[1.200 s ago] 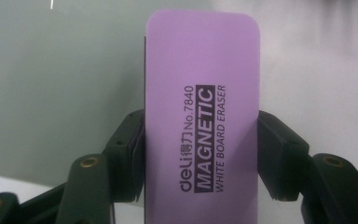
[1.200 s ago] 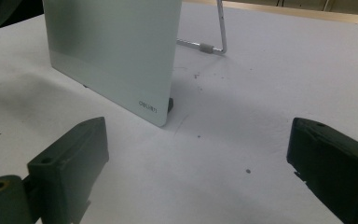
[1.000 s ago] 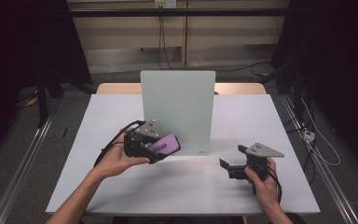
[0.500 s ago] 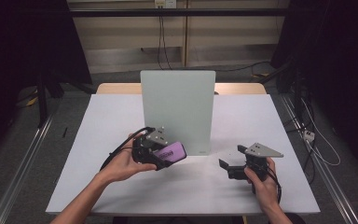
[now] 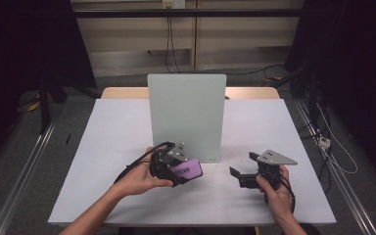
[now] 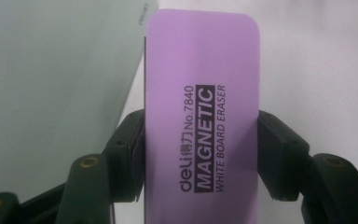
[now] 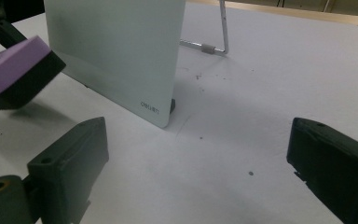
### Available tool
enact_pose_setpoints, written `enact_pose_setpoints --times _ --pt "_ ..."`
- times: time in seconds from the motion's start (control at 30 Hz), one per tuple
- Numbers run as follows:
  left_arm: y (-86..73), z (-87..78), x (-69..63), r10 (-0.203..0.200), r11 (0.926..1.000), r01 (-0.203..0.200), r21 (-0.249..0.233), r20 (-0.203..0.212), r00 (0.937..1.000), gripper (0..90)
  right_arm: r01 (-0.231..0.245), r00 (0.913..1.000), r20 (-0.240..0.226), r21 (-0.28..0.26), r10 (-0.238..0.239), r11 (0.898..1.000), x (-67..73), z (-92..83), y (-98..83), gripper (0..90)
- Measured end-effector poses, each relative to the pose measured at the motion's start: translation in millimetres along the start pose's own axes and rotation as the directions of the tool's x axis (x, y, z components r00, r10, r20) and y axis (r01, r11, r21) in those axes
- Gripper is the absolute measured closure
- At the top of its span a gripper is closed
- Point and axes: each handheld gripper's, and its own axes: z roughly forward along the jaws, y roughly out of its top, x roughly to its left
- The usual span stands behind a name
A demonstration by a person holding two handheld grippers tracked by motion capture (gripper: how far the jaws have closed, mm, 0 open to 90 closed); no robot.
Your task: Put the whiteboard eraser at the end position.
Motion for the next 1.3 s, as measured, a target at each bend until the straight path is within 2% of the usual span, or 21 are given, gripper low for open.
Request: enact_pose_setpoints --times 0.03,0.07,0.1,0.13,0.2,0.23,0.27,0.3,0.33,0.37,0.4,0.67,0.87,0.93,0.97,1.0,1.03,1.07,1.13,1.23,1.3 --pt "0.7 0.9 0.4 0.001 1.0000 -0.001 0.008 0.025 0.9997 41.1 -0.001 1.0000 0.001 0.001 0.001 1.000 0.0 -0.1 0.1 5.5" --pt "0.9 2.7 -0.9 0.000 1.0000 0.000 0.004 0.005 1.0000 41.1 -0.004 1.0000 0.002 -0.002 0.004 1.000 0.1 0.0 0.1 5.5" --pt "1.3 3.7 -1.0 0.001 1.0000 -0.001 0.006 0.013 0.9999 41.1 -0.002 1.0000 0.003 -0.001 0.002 1.000 0.1 -0.2 0.1 5.5" --pt "1.8 4.0 -0.1 -0.002 0.9999 0.001 0.010 0.045 0.9990 41.1 -0.003 1.0000 0.002 -0.001 0.003 1.000 0.2 -0.3 0.1 5.5" --pt "2.7 7.7 -2.5 -0.002 0.9999 0.002 0.012 0.033 0.9994 41.1 -0.004 1.0000 0.003 -0.001 0.004 1.000 0.2 -0.2 0.1 5.5" --pt "3.5 9.6 -3.1 0.000 0.9998 -0.001 0.019 0.055 0.9985 41.1 -0.004 1.0000 0.002 -0.002 0.004 1.000 0.2 0.0 0.1 5.5" --pt "3.9 12.9 -6.3 0.002 0.9999 -0.003 0.017 0.026 0.9997 41.0 -0.001 1.0000 0.001 0.001 0.001 1.000 0.0 0.0 0.1 5.5" --pt "5.1 14.5 -6.5 0.008 0.9994 -0.010 0.033 0.062 0.9980 41.1 0.000 1.0000 0.003 0.001 0.000 1.000 0.1 0.1 0.1 5.5" --pt "5.5 17.5 -8.8 0.007 0.9995 -0.009 0.031 0.057 0.9984 41.0 0.000 1.0000 0.002 0.001 0.000 1.000 0.3 0.1 0.2 5.5" --pt "9.2 14.8 -10.4 0.029 0.9939 -0.032 0.106 0.027 0.9992 41.1 0.000 1.0000 0.000 0.000 0.000 1.000 0.4 0.1 0.2 5.5" --pt "6.4 21.2 -10.3 0.016 0.9990 -0.019 0.041 0.076 0.9970 41.0 0.001 1.0000 0.000 0.000 -0.001 1.000 0.4 0.0 0.2 5.5" --pt "5.4 35.3 -12.1 0.003 0.9985 -0.006 0.055 0.054 0.9986 40.9 -0.002 1.0000 0.002 -0.002 0.002 1.000 0.0 -0.2 0.0 5.5" --pt "3.5 36.5 -8.2 -0.017 0.9988 0.013 0.048 0.072 0.9973 40.8 -0.002 1.0000 0.003 -0.002 0.002 1.000 0.0 -0.1 0.1 5.5" --pt "2.6 37.7 -6.4 -0.042 0.9983 0.038 0.044 0.084 0.9956 40.4 -0.001 1.0000 0.001 0.000 0.001 1.000 -0.1 0.2 0.1 5.4" --pt "3.6 35.9 -6.8 -0.045 0.9954 0.040 0.087 0.052 0.9976 39.4 -0.004 1.0000 0.001 0.001 0.004 1.000 0.5 0.4 0.1 5.5" --pt "3.2 36.8 -5.5 -0.043 0.9959 0.038 0.083 0.058 0.9974 38.1 -0.001 1.0000 -0.001 0.000 0.001 1.000 0.5 0.6 0.1 5.5" --pt "1.8 39.0 -4.2 -0.055 0.9973 0.051 0.054 0.088 0.9945 36.5 0.000 1.0000 -0.001 0.000 0.000 1.000 0.6 0.7 0.1 5.5" --pt "1.2 40.3 -5.1 -0.063 0.9971 0.060 0.047 0.070 0.9956 33.9 -0.001 1.0000 -0.001 0.001 0.001 1.000 0.5 0.9 0.1 5.5" --pt "0.9 39.9 -5.1 -0.073 0.9969 0.070 0.035 0.083 0.9939 29.3 0.002 1.0000 0.000 0.003 -0.002 1.000 0.1 1.1 0.0 5.5" --pt "1.8 35.5 -3.6 -0.068 0.9969 0.066 0.043 0.069 0.9953 22.9 -0.002 1.0000 0.002 0.003 0.002 1.000 0.3 0.9 0.0 5.5" --pt "0.7 34.2 -2.6 -0.076 0.9971 0.075 0.008 0.047 0.9960 17.0 -0.003 1.0000 0.000 0.002 0.003 1.000 0.2 0.7 -0.2 5.5"
